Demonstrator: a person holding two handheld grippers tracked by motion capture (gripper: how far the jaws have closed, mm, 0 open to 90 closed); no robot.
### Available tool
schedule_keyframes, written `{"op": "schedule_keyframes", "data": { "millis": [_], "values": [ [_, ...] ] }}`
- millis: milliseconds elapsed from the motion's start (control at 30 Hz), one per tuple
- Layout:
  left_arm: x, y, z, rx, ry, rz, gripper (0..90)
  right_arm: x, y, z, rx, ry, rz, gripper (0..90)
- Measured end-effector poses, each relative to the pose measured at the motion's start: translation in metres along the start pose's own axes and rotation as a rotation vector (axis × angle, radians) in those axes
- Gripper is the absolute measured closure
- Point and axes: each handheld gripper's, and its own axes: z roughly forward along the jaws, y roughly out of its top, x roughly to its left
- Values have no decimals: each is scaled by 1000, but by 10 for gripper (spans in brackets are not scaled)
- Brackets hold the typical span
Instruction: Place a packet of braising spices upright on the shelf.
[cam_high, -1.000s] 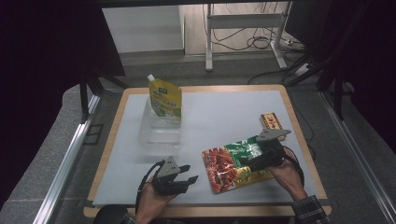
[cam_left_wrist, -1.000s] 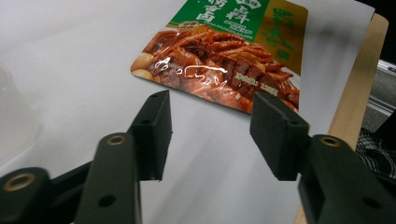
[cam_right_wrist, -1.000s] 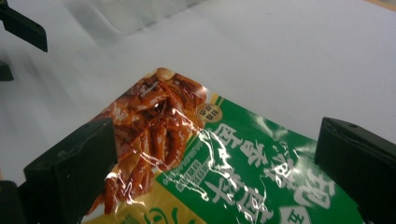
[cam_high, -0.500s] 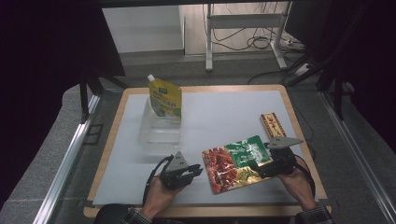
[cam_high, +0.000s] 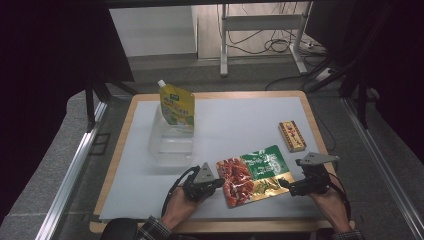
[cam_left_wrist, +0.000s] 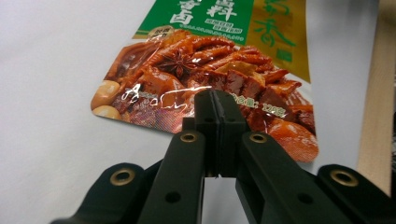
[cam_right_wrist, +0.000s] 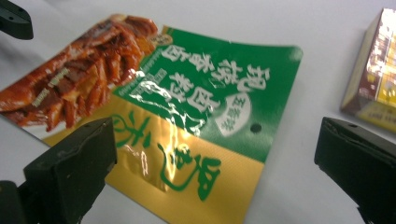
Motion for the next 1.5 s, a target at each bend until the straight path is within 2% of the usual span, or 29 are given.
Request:
{"op": "schedule_keyframes", "data": {
  "millis": [300, 567, 633, 767, 1033, 1500],
  "values": [
    [4, 0, 16, 51, 14, 12, 895, -12, -13, 11, 56, 22, 43, 0],
    [9, 1, 26, 85, 11, 17, 895, -16, -16, 24, 90, 51, 47, 0],
    [10, 0, 27, 81, -2, -4, 896, -17, -16, 28, 104, 60, 50, 0],
    [9, -1, 28, 77, 2, -3, 897, -16, -16, 33, 124, 70, 49, 0],
    [10, -2, 27, 76, -2, -7, 899, -15, -13, 37, 122, 88, 41, 0],
    [11, -2, 27, 76, -7, -16, 899, -5, -7, 40, 121, 195, 70, 9]
  ]
}}
